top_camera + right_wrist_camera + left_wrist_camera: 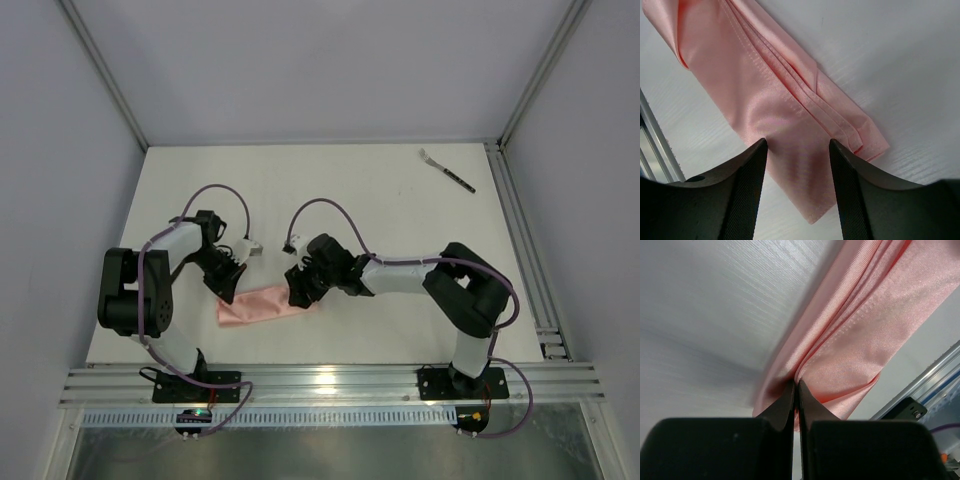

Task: Fold the napkin into a case and place the utensils inside
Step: Smooth out the smaller rectangle-folded napkin at the center of the board.

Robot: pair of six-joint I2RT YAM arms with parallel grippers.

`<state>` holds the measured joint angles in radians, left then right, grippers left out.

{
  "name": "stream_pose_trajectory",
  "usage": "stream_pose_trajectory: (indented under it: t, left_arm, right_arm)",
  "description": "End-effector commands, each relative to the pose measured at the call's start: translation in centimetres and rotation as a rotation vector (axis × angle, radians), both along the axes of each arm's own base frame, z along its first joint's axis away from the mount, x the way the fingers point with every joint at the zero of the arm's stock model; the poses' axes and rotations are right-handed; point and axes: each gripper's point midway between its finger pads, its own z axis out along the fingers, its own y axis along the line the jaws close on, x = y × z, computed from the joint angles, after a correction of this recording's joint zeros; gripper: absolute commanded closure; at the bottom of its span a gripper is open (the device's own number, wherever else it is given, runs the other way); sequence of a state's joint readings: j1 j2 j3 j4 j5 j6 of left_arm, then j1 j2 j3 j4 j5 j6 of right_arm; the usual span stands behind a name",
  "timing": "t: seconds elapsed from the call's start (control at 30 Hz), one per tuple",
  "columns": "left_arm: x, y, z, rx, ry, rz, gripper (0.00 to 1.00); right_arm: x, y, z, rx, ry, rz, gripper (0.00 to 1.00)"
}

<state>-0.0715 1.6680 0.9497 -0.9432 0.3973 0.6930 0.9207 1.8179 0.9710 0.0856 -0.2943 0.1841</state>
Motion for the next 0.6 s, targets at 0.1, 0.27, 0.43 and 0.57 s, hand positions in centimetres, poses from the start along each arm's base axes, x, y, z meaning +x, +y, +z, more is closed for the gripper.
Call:
stream_pose_trajectory:
  t: [0.1,0.27,0.43,0.57]
  left_arm:
    - [0.8,0.1,0.4,0.000,-0.038,0.000,1.00]
    - [1.5,0.2,1.2,0.015,-0.051,0.032,0.96]
    - [2.2,-0.5,3.5,-0.023,-0.061,0.040,0.71]
    - [4.2,-3.1,8.5,-0.179,-0.129,0.011,0.61]
  right_arm:
    - [-1.8,-0.2,-2.3,0.052,0.125,0.009,0.54]
    - [-1.3,-0.5,-2.4,0.098,0.146,-0.008,0.74]
    - [-1.3,-0.4,-1.9,0.103,0.133,0.003,0.87]
    - [-1.4,-0.7,-2.2,0.098,0.135,-0.010,0.94]
